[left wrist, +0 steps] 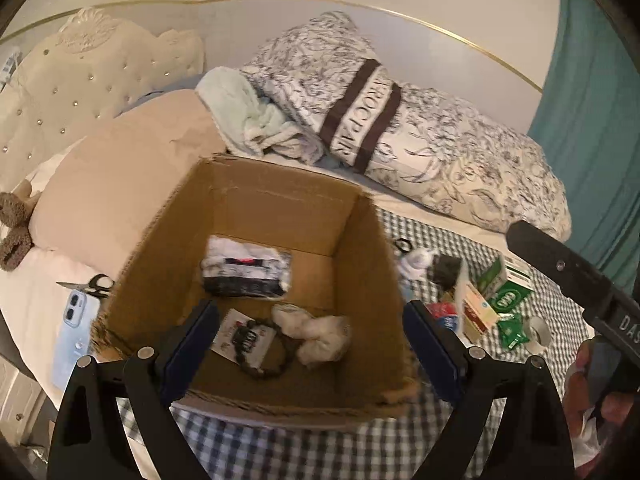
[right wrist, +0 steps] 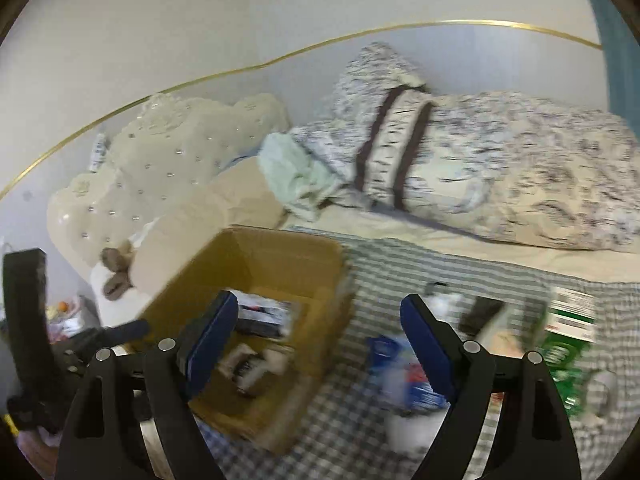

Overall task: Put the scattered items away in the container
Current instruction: 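Move both tools back over the remaining items on the bed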

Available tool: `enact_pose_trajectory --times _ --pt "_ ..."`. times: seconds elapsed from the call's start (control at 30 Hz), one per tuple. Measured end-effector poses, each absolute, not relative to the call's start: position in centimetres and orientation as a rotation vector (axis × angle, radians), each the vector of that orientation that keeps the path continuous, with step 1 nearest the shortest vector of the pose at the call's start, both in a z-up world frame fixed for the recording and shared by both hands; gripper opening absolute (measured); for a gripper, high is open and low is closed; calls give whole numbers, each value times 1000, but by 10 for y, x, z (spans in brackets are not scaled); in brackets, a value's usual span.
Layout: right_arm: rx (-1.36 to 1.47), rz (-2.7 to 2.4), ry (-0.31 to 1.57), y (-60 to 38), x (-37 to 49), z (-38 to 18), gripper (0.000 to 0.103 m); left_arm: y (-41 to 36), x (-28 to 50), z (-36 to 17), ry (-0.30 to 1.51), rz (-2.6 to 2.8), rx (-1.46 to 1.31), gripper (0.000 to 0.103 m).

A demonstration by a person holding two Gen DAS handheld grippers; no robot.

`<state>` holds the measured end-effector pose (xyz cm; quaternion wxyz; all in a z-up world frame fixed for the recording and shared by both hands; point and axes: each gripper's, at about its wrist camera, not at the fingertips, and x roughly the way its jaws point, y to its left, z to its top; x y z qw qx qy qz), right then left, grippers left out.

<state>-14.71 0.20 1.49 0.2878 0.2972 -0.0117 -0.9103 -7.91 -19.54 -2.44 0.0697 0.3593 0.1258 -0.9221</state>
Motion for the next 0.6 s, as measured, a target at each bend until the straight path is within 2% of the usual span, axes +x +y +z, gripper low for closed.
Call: enact_pose_trajectory --times 0.23,0.6 --pt "848 -2561 -20 87 -123 6 84 -128 -74 -27 284 -2872 1109 96" --pt "947 -2736 -132 208 -101 -14 84 -29 -73 -42 143 -3011 1191 98"
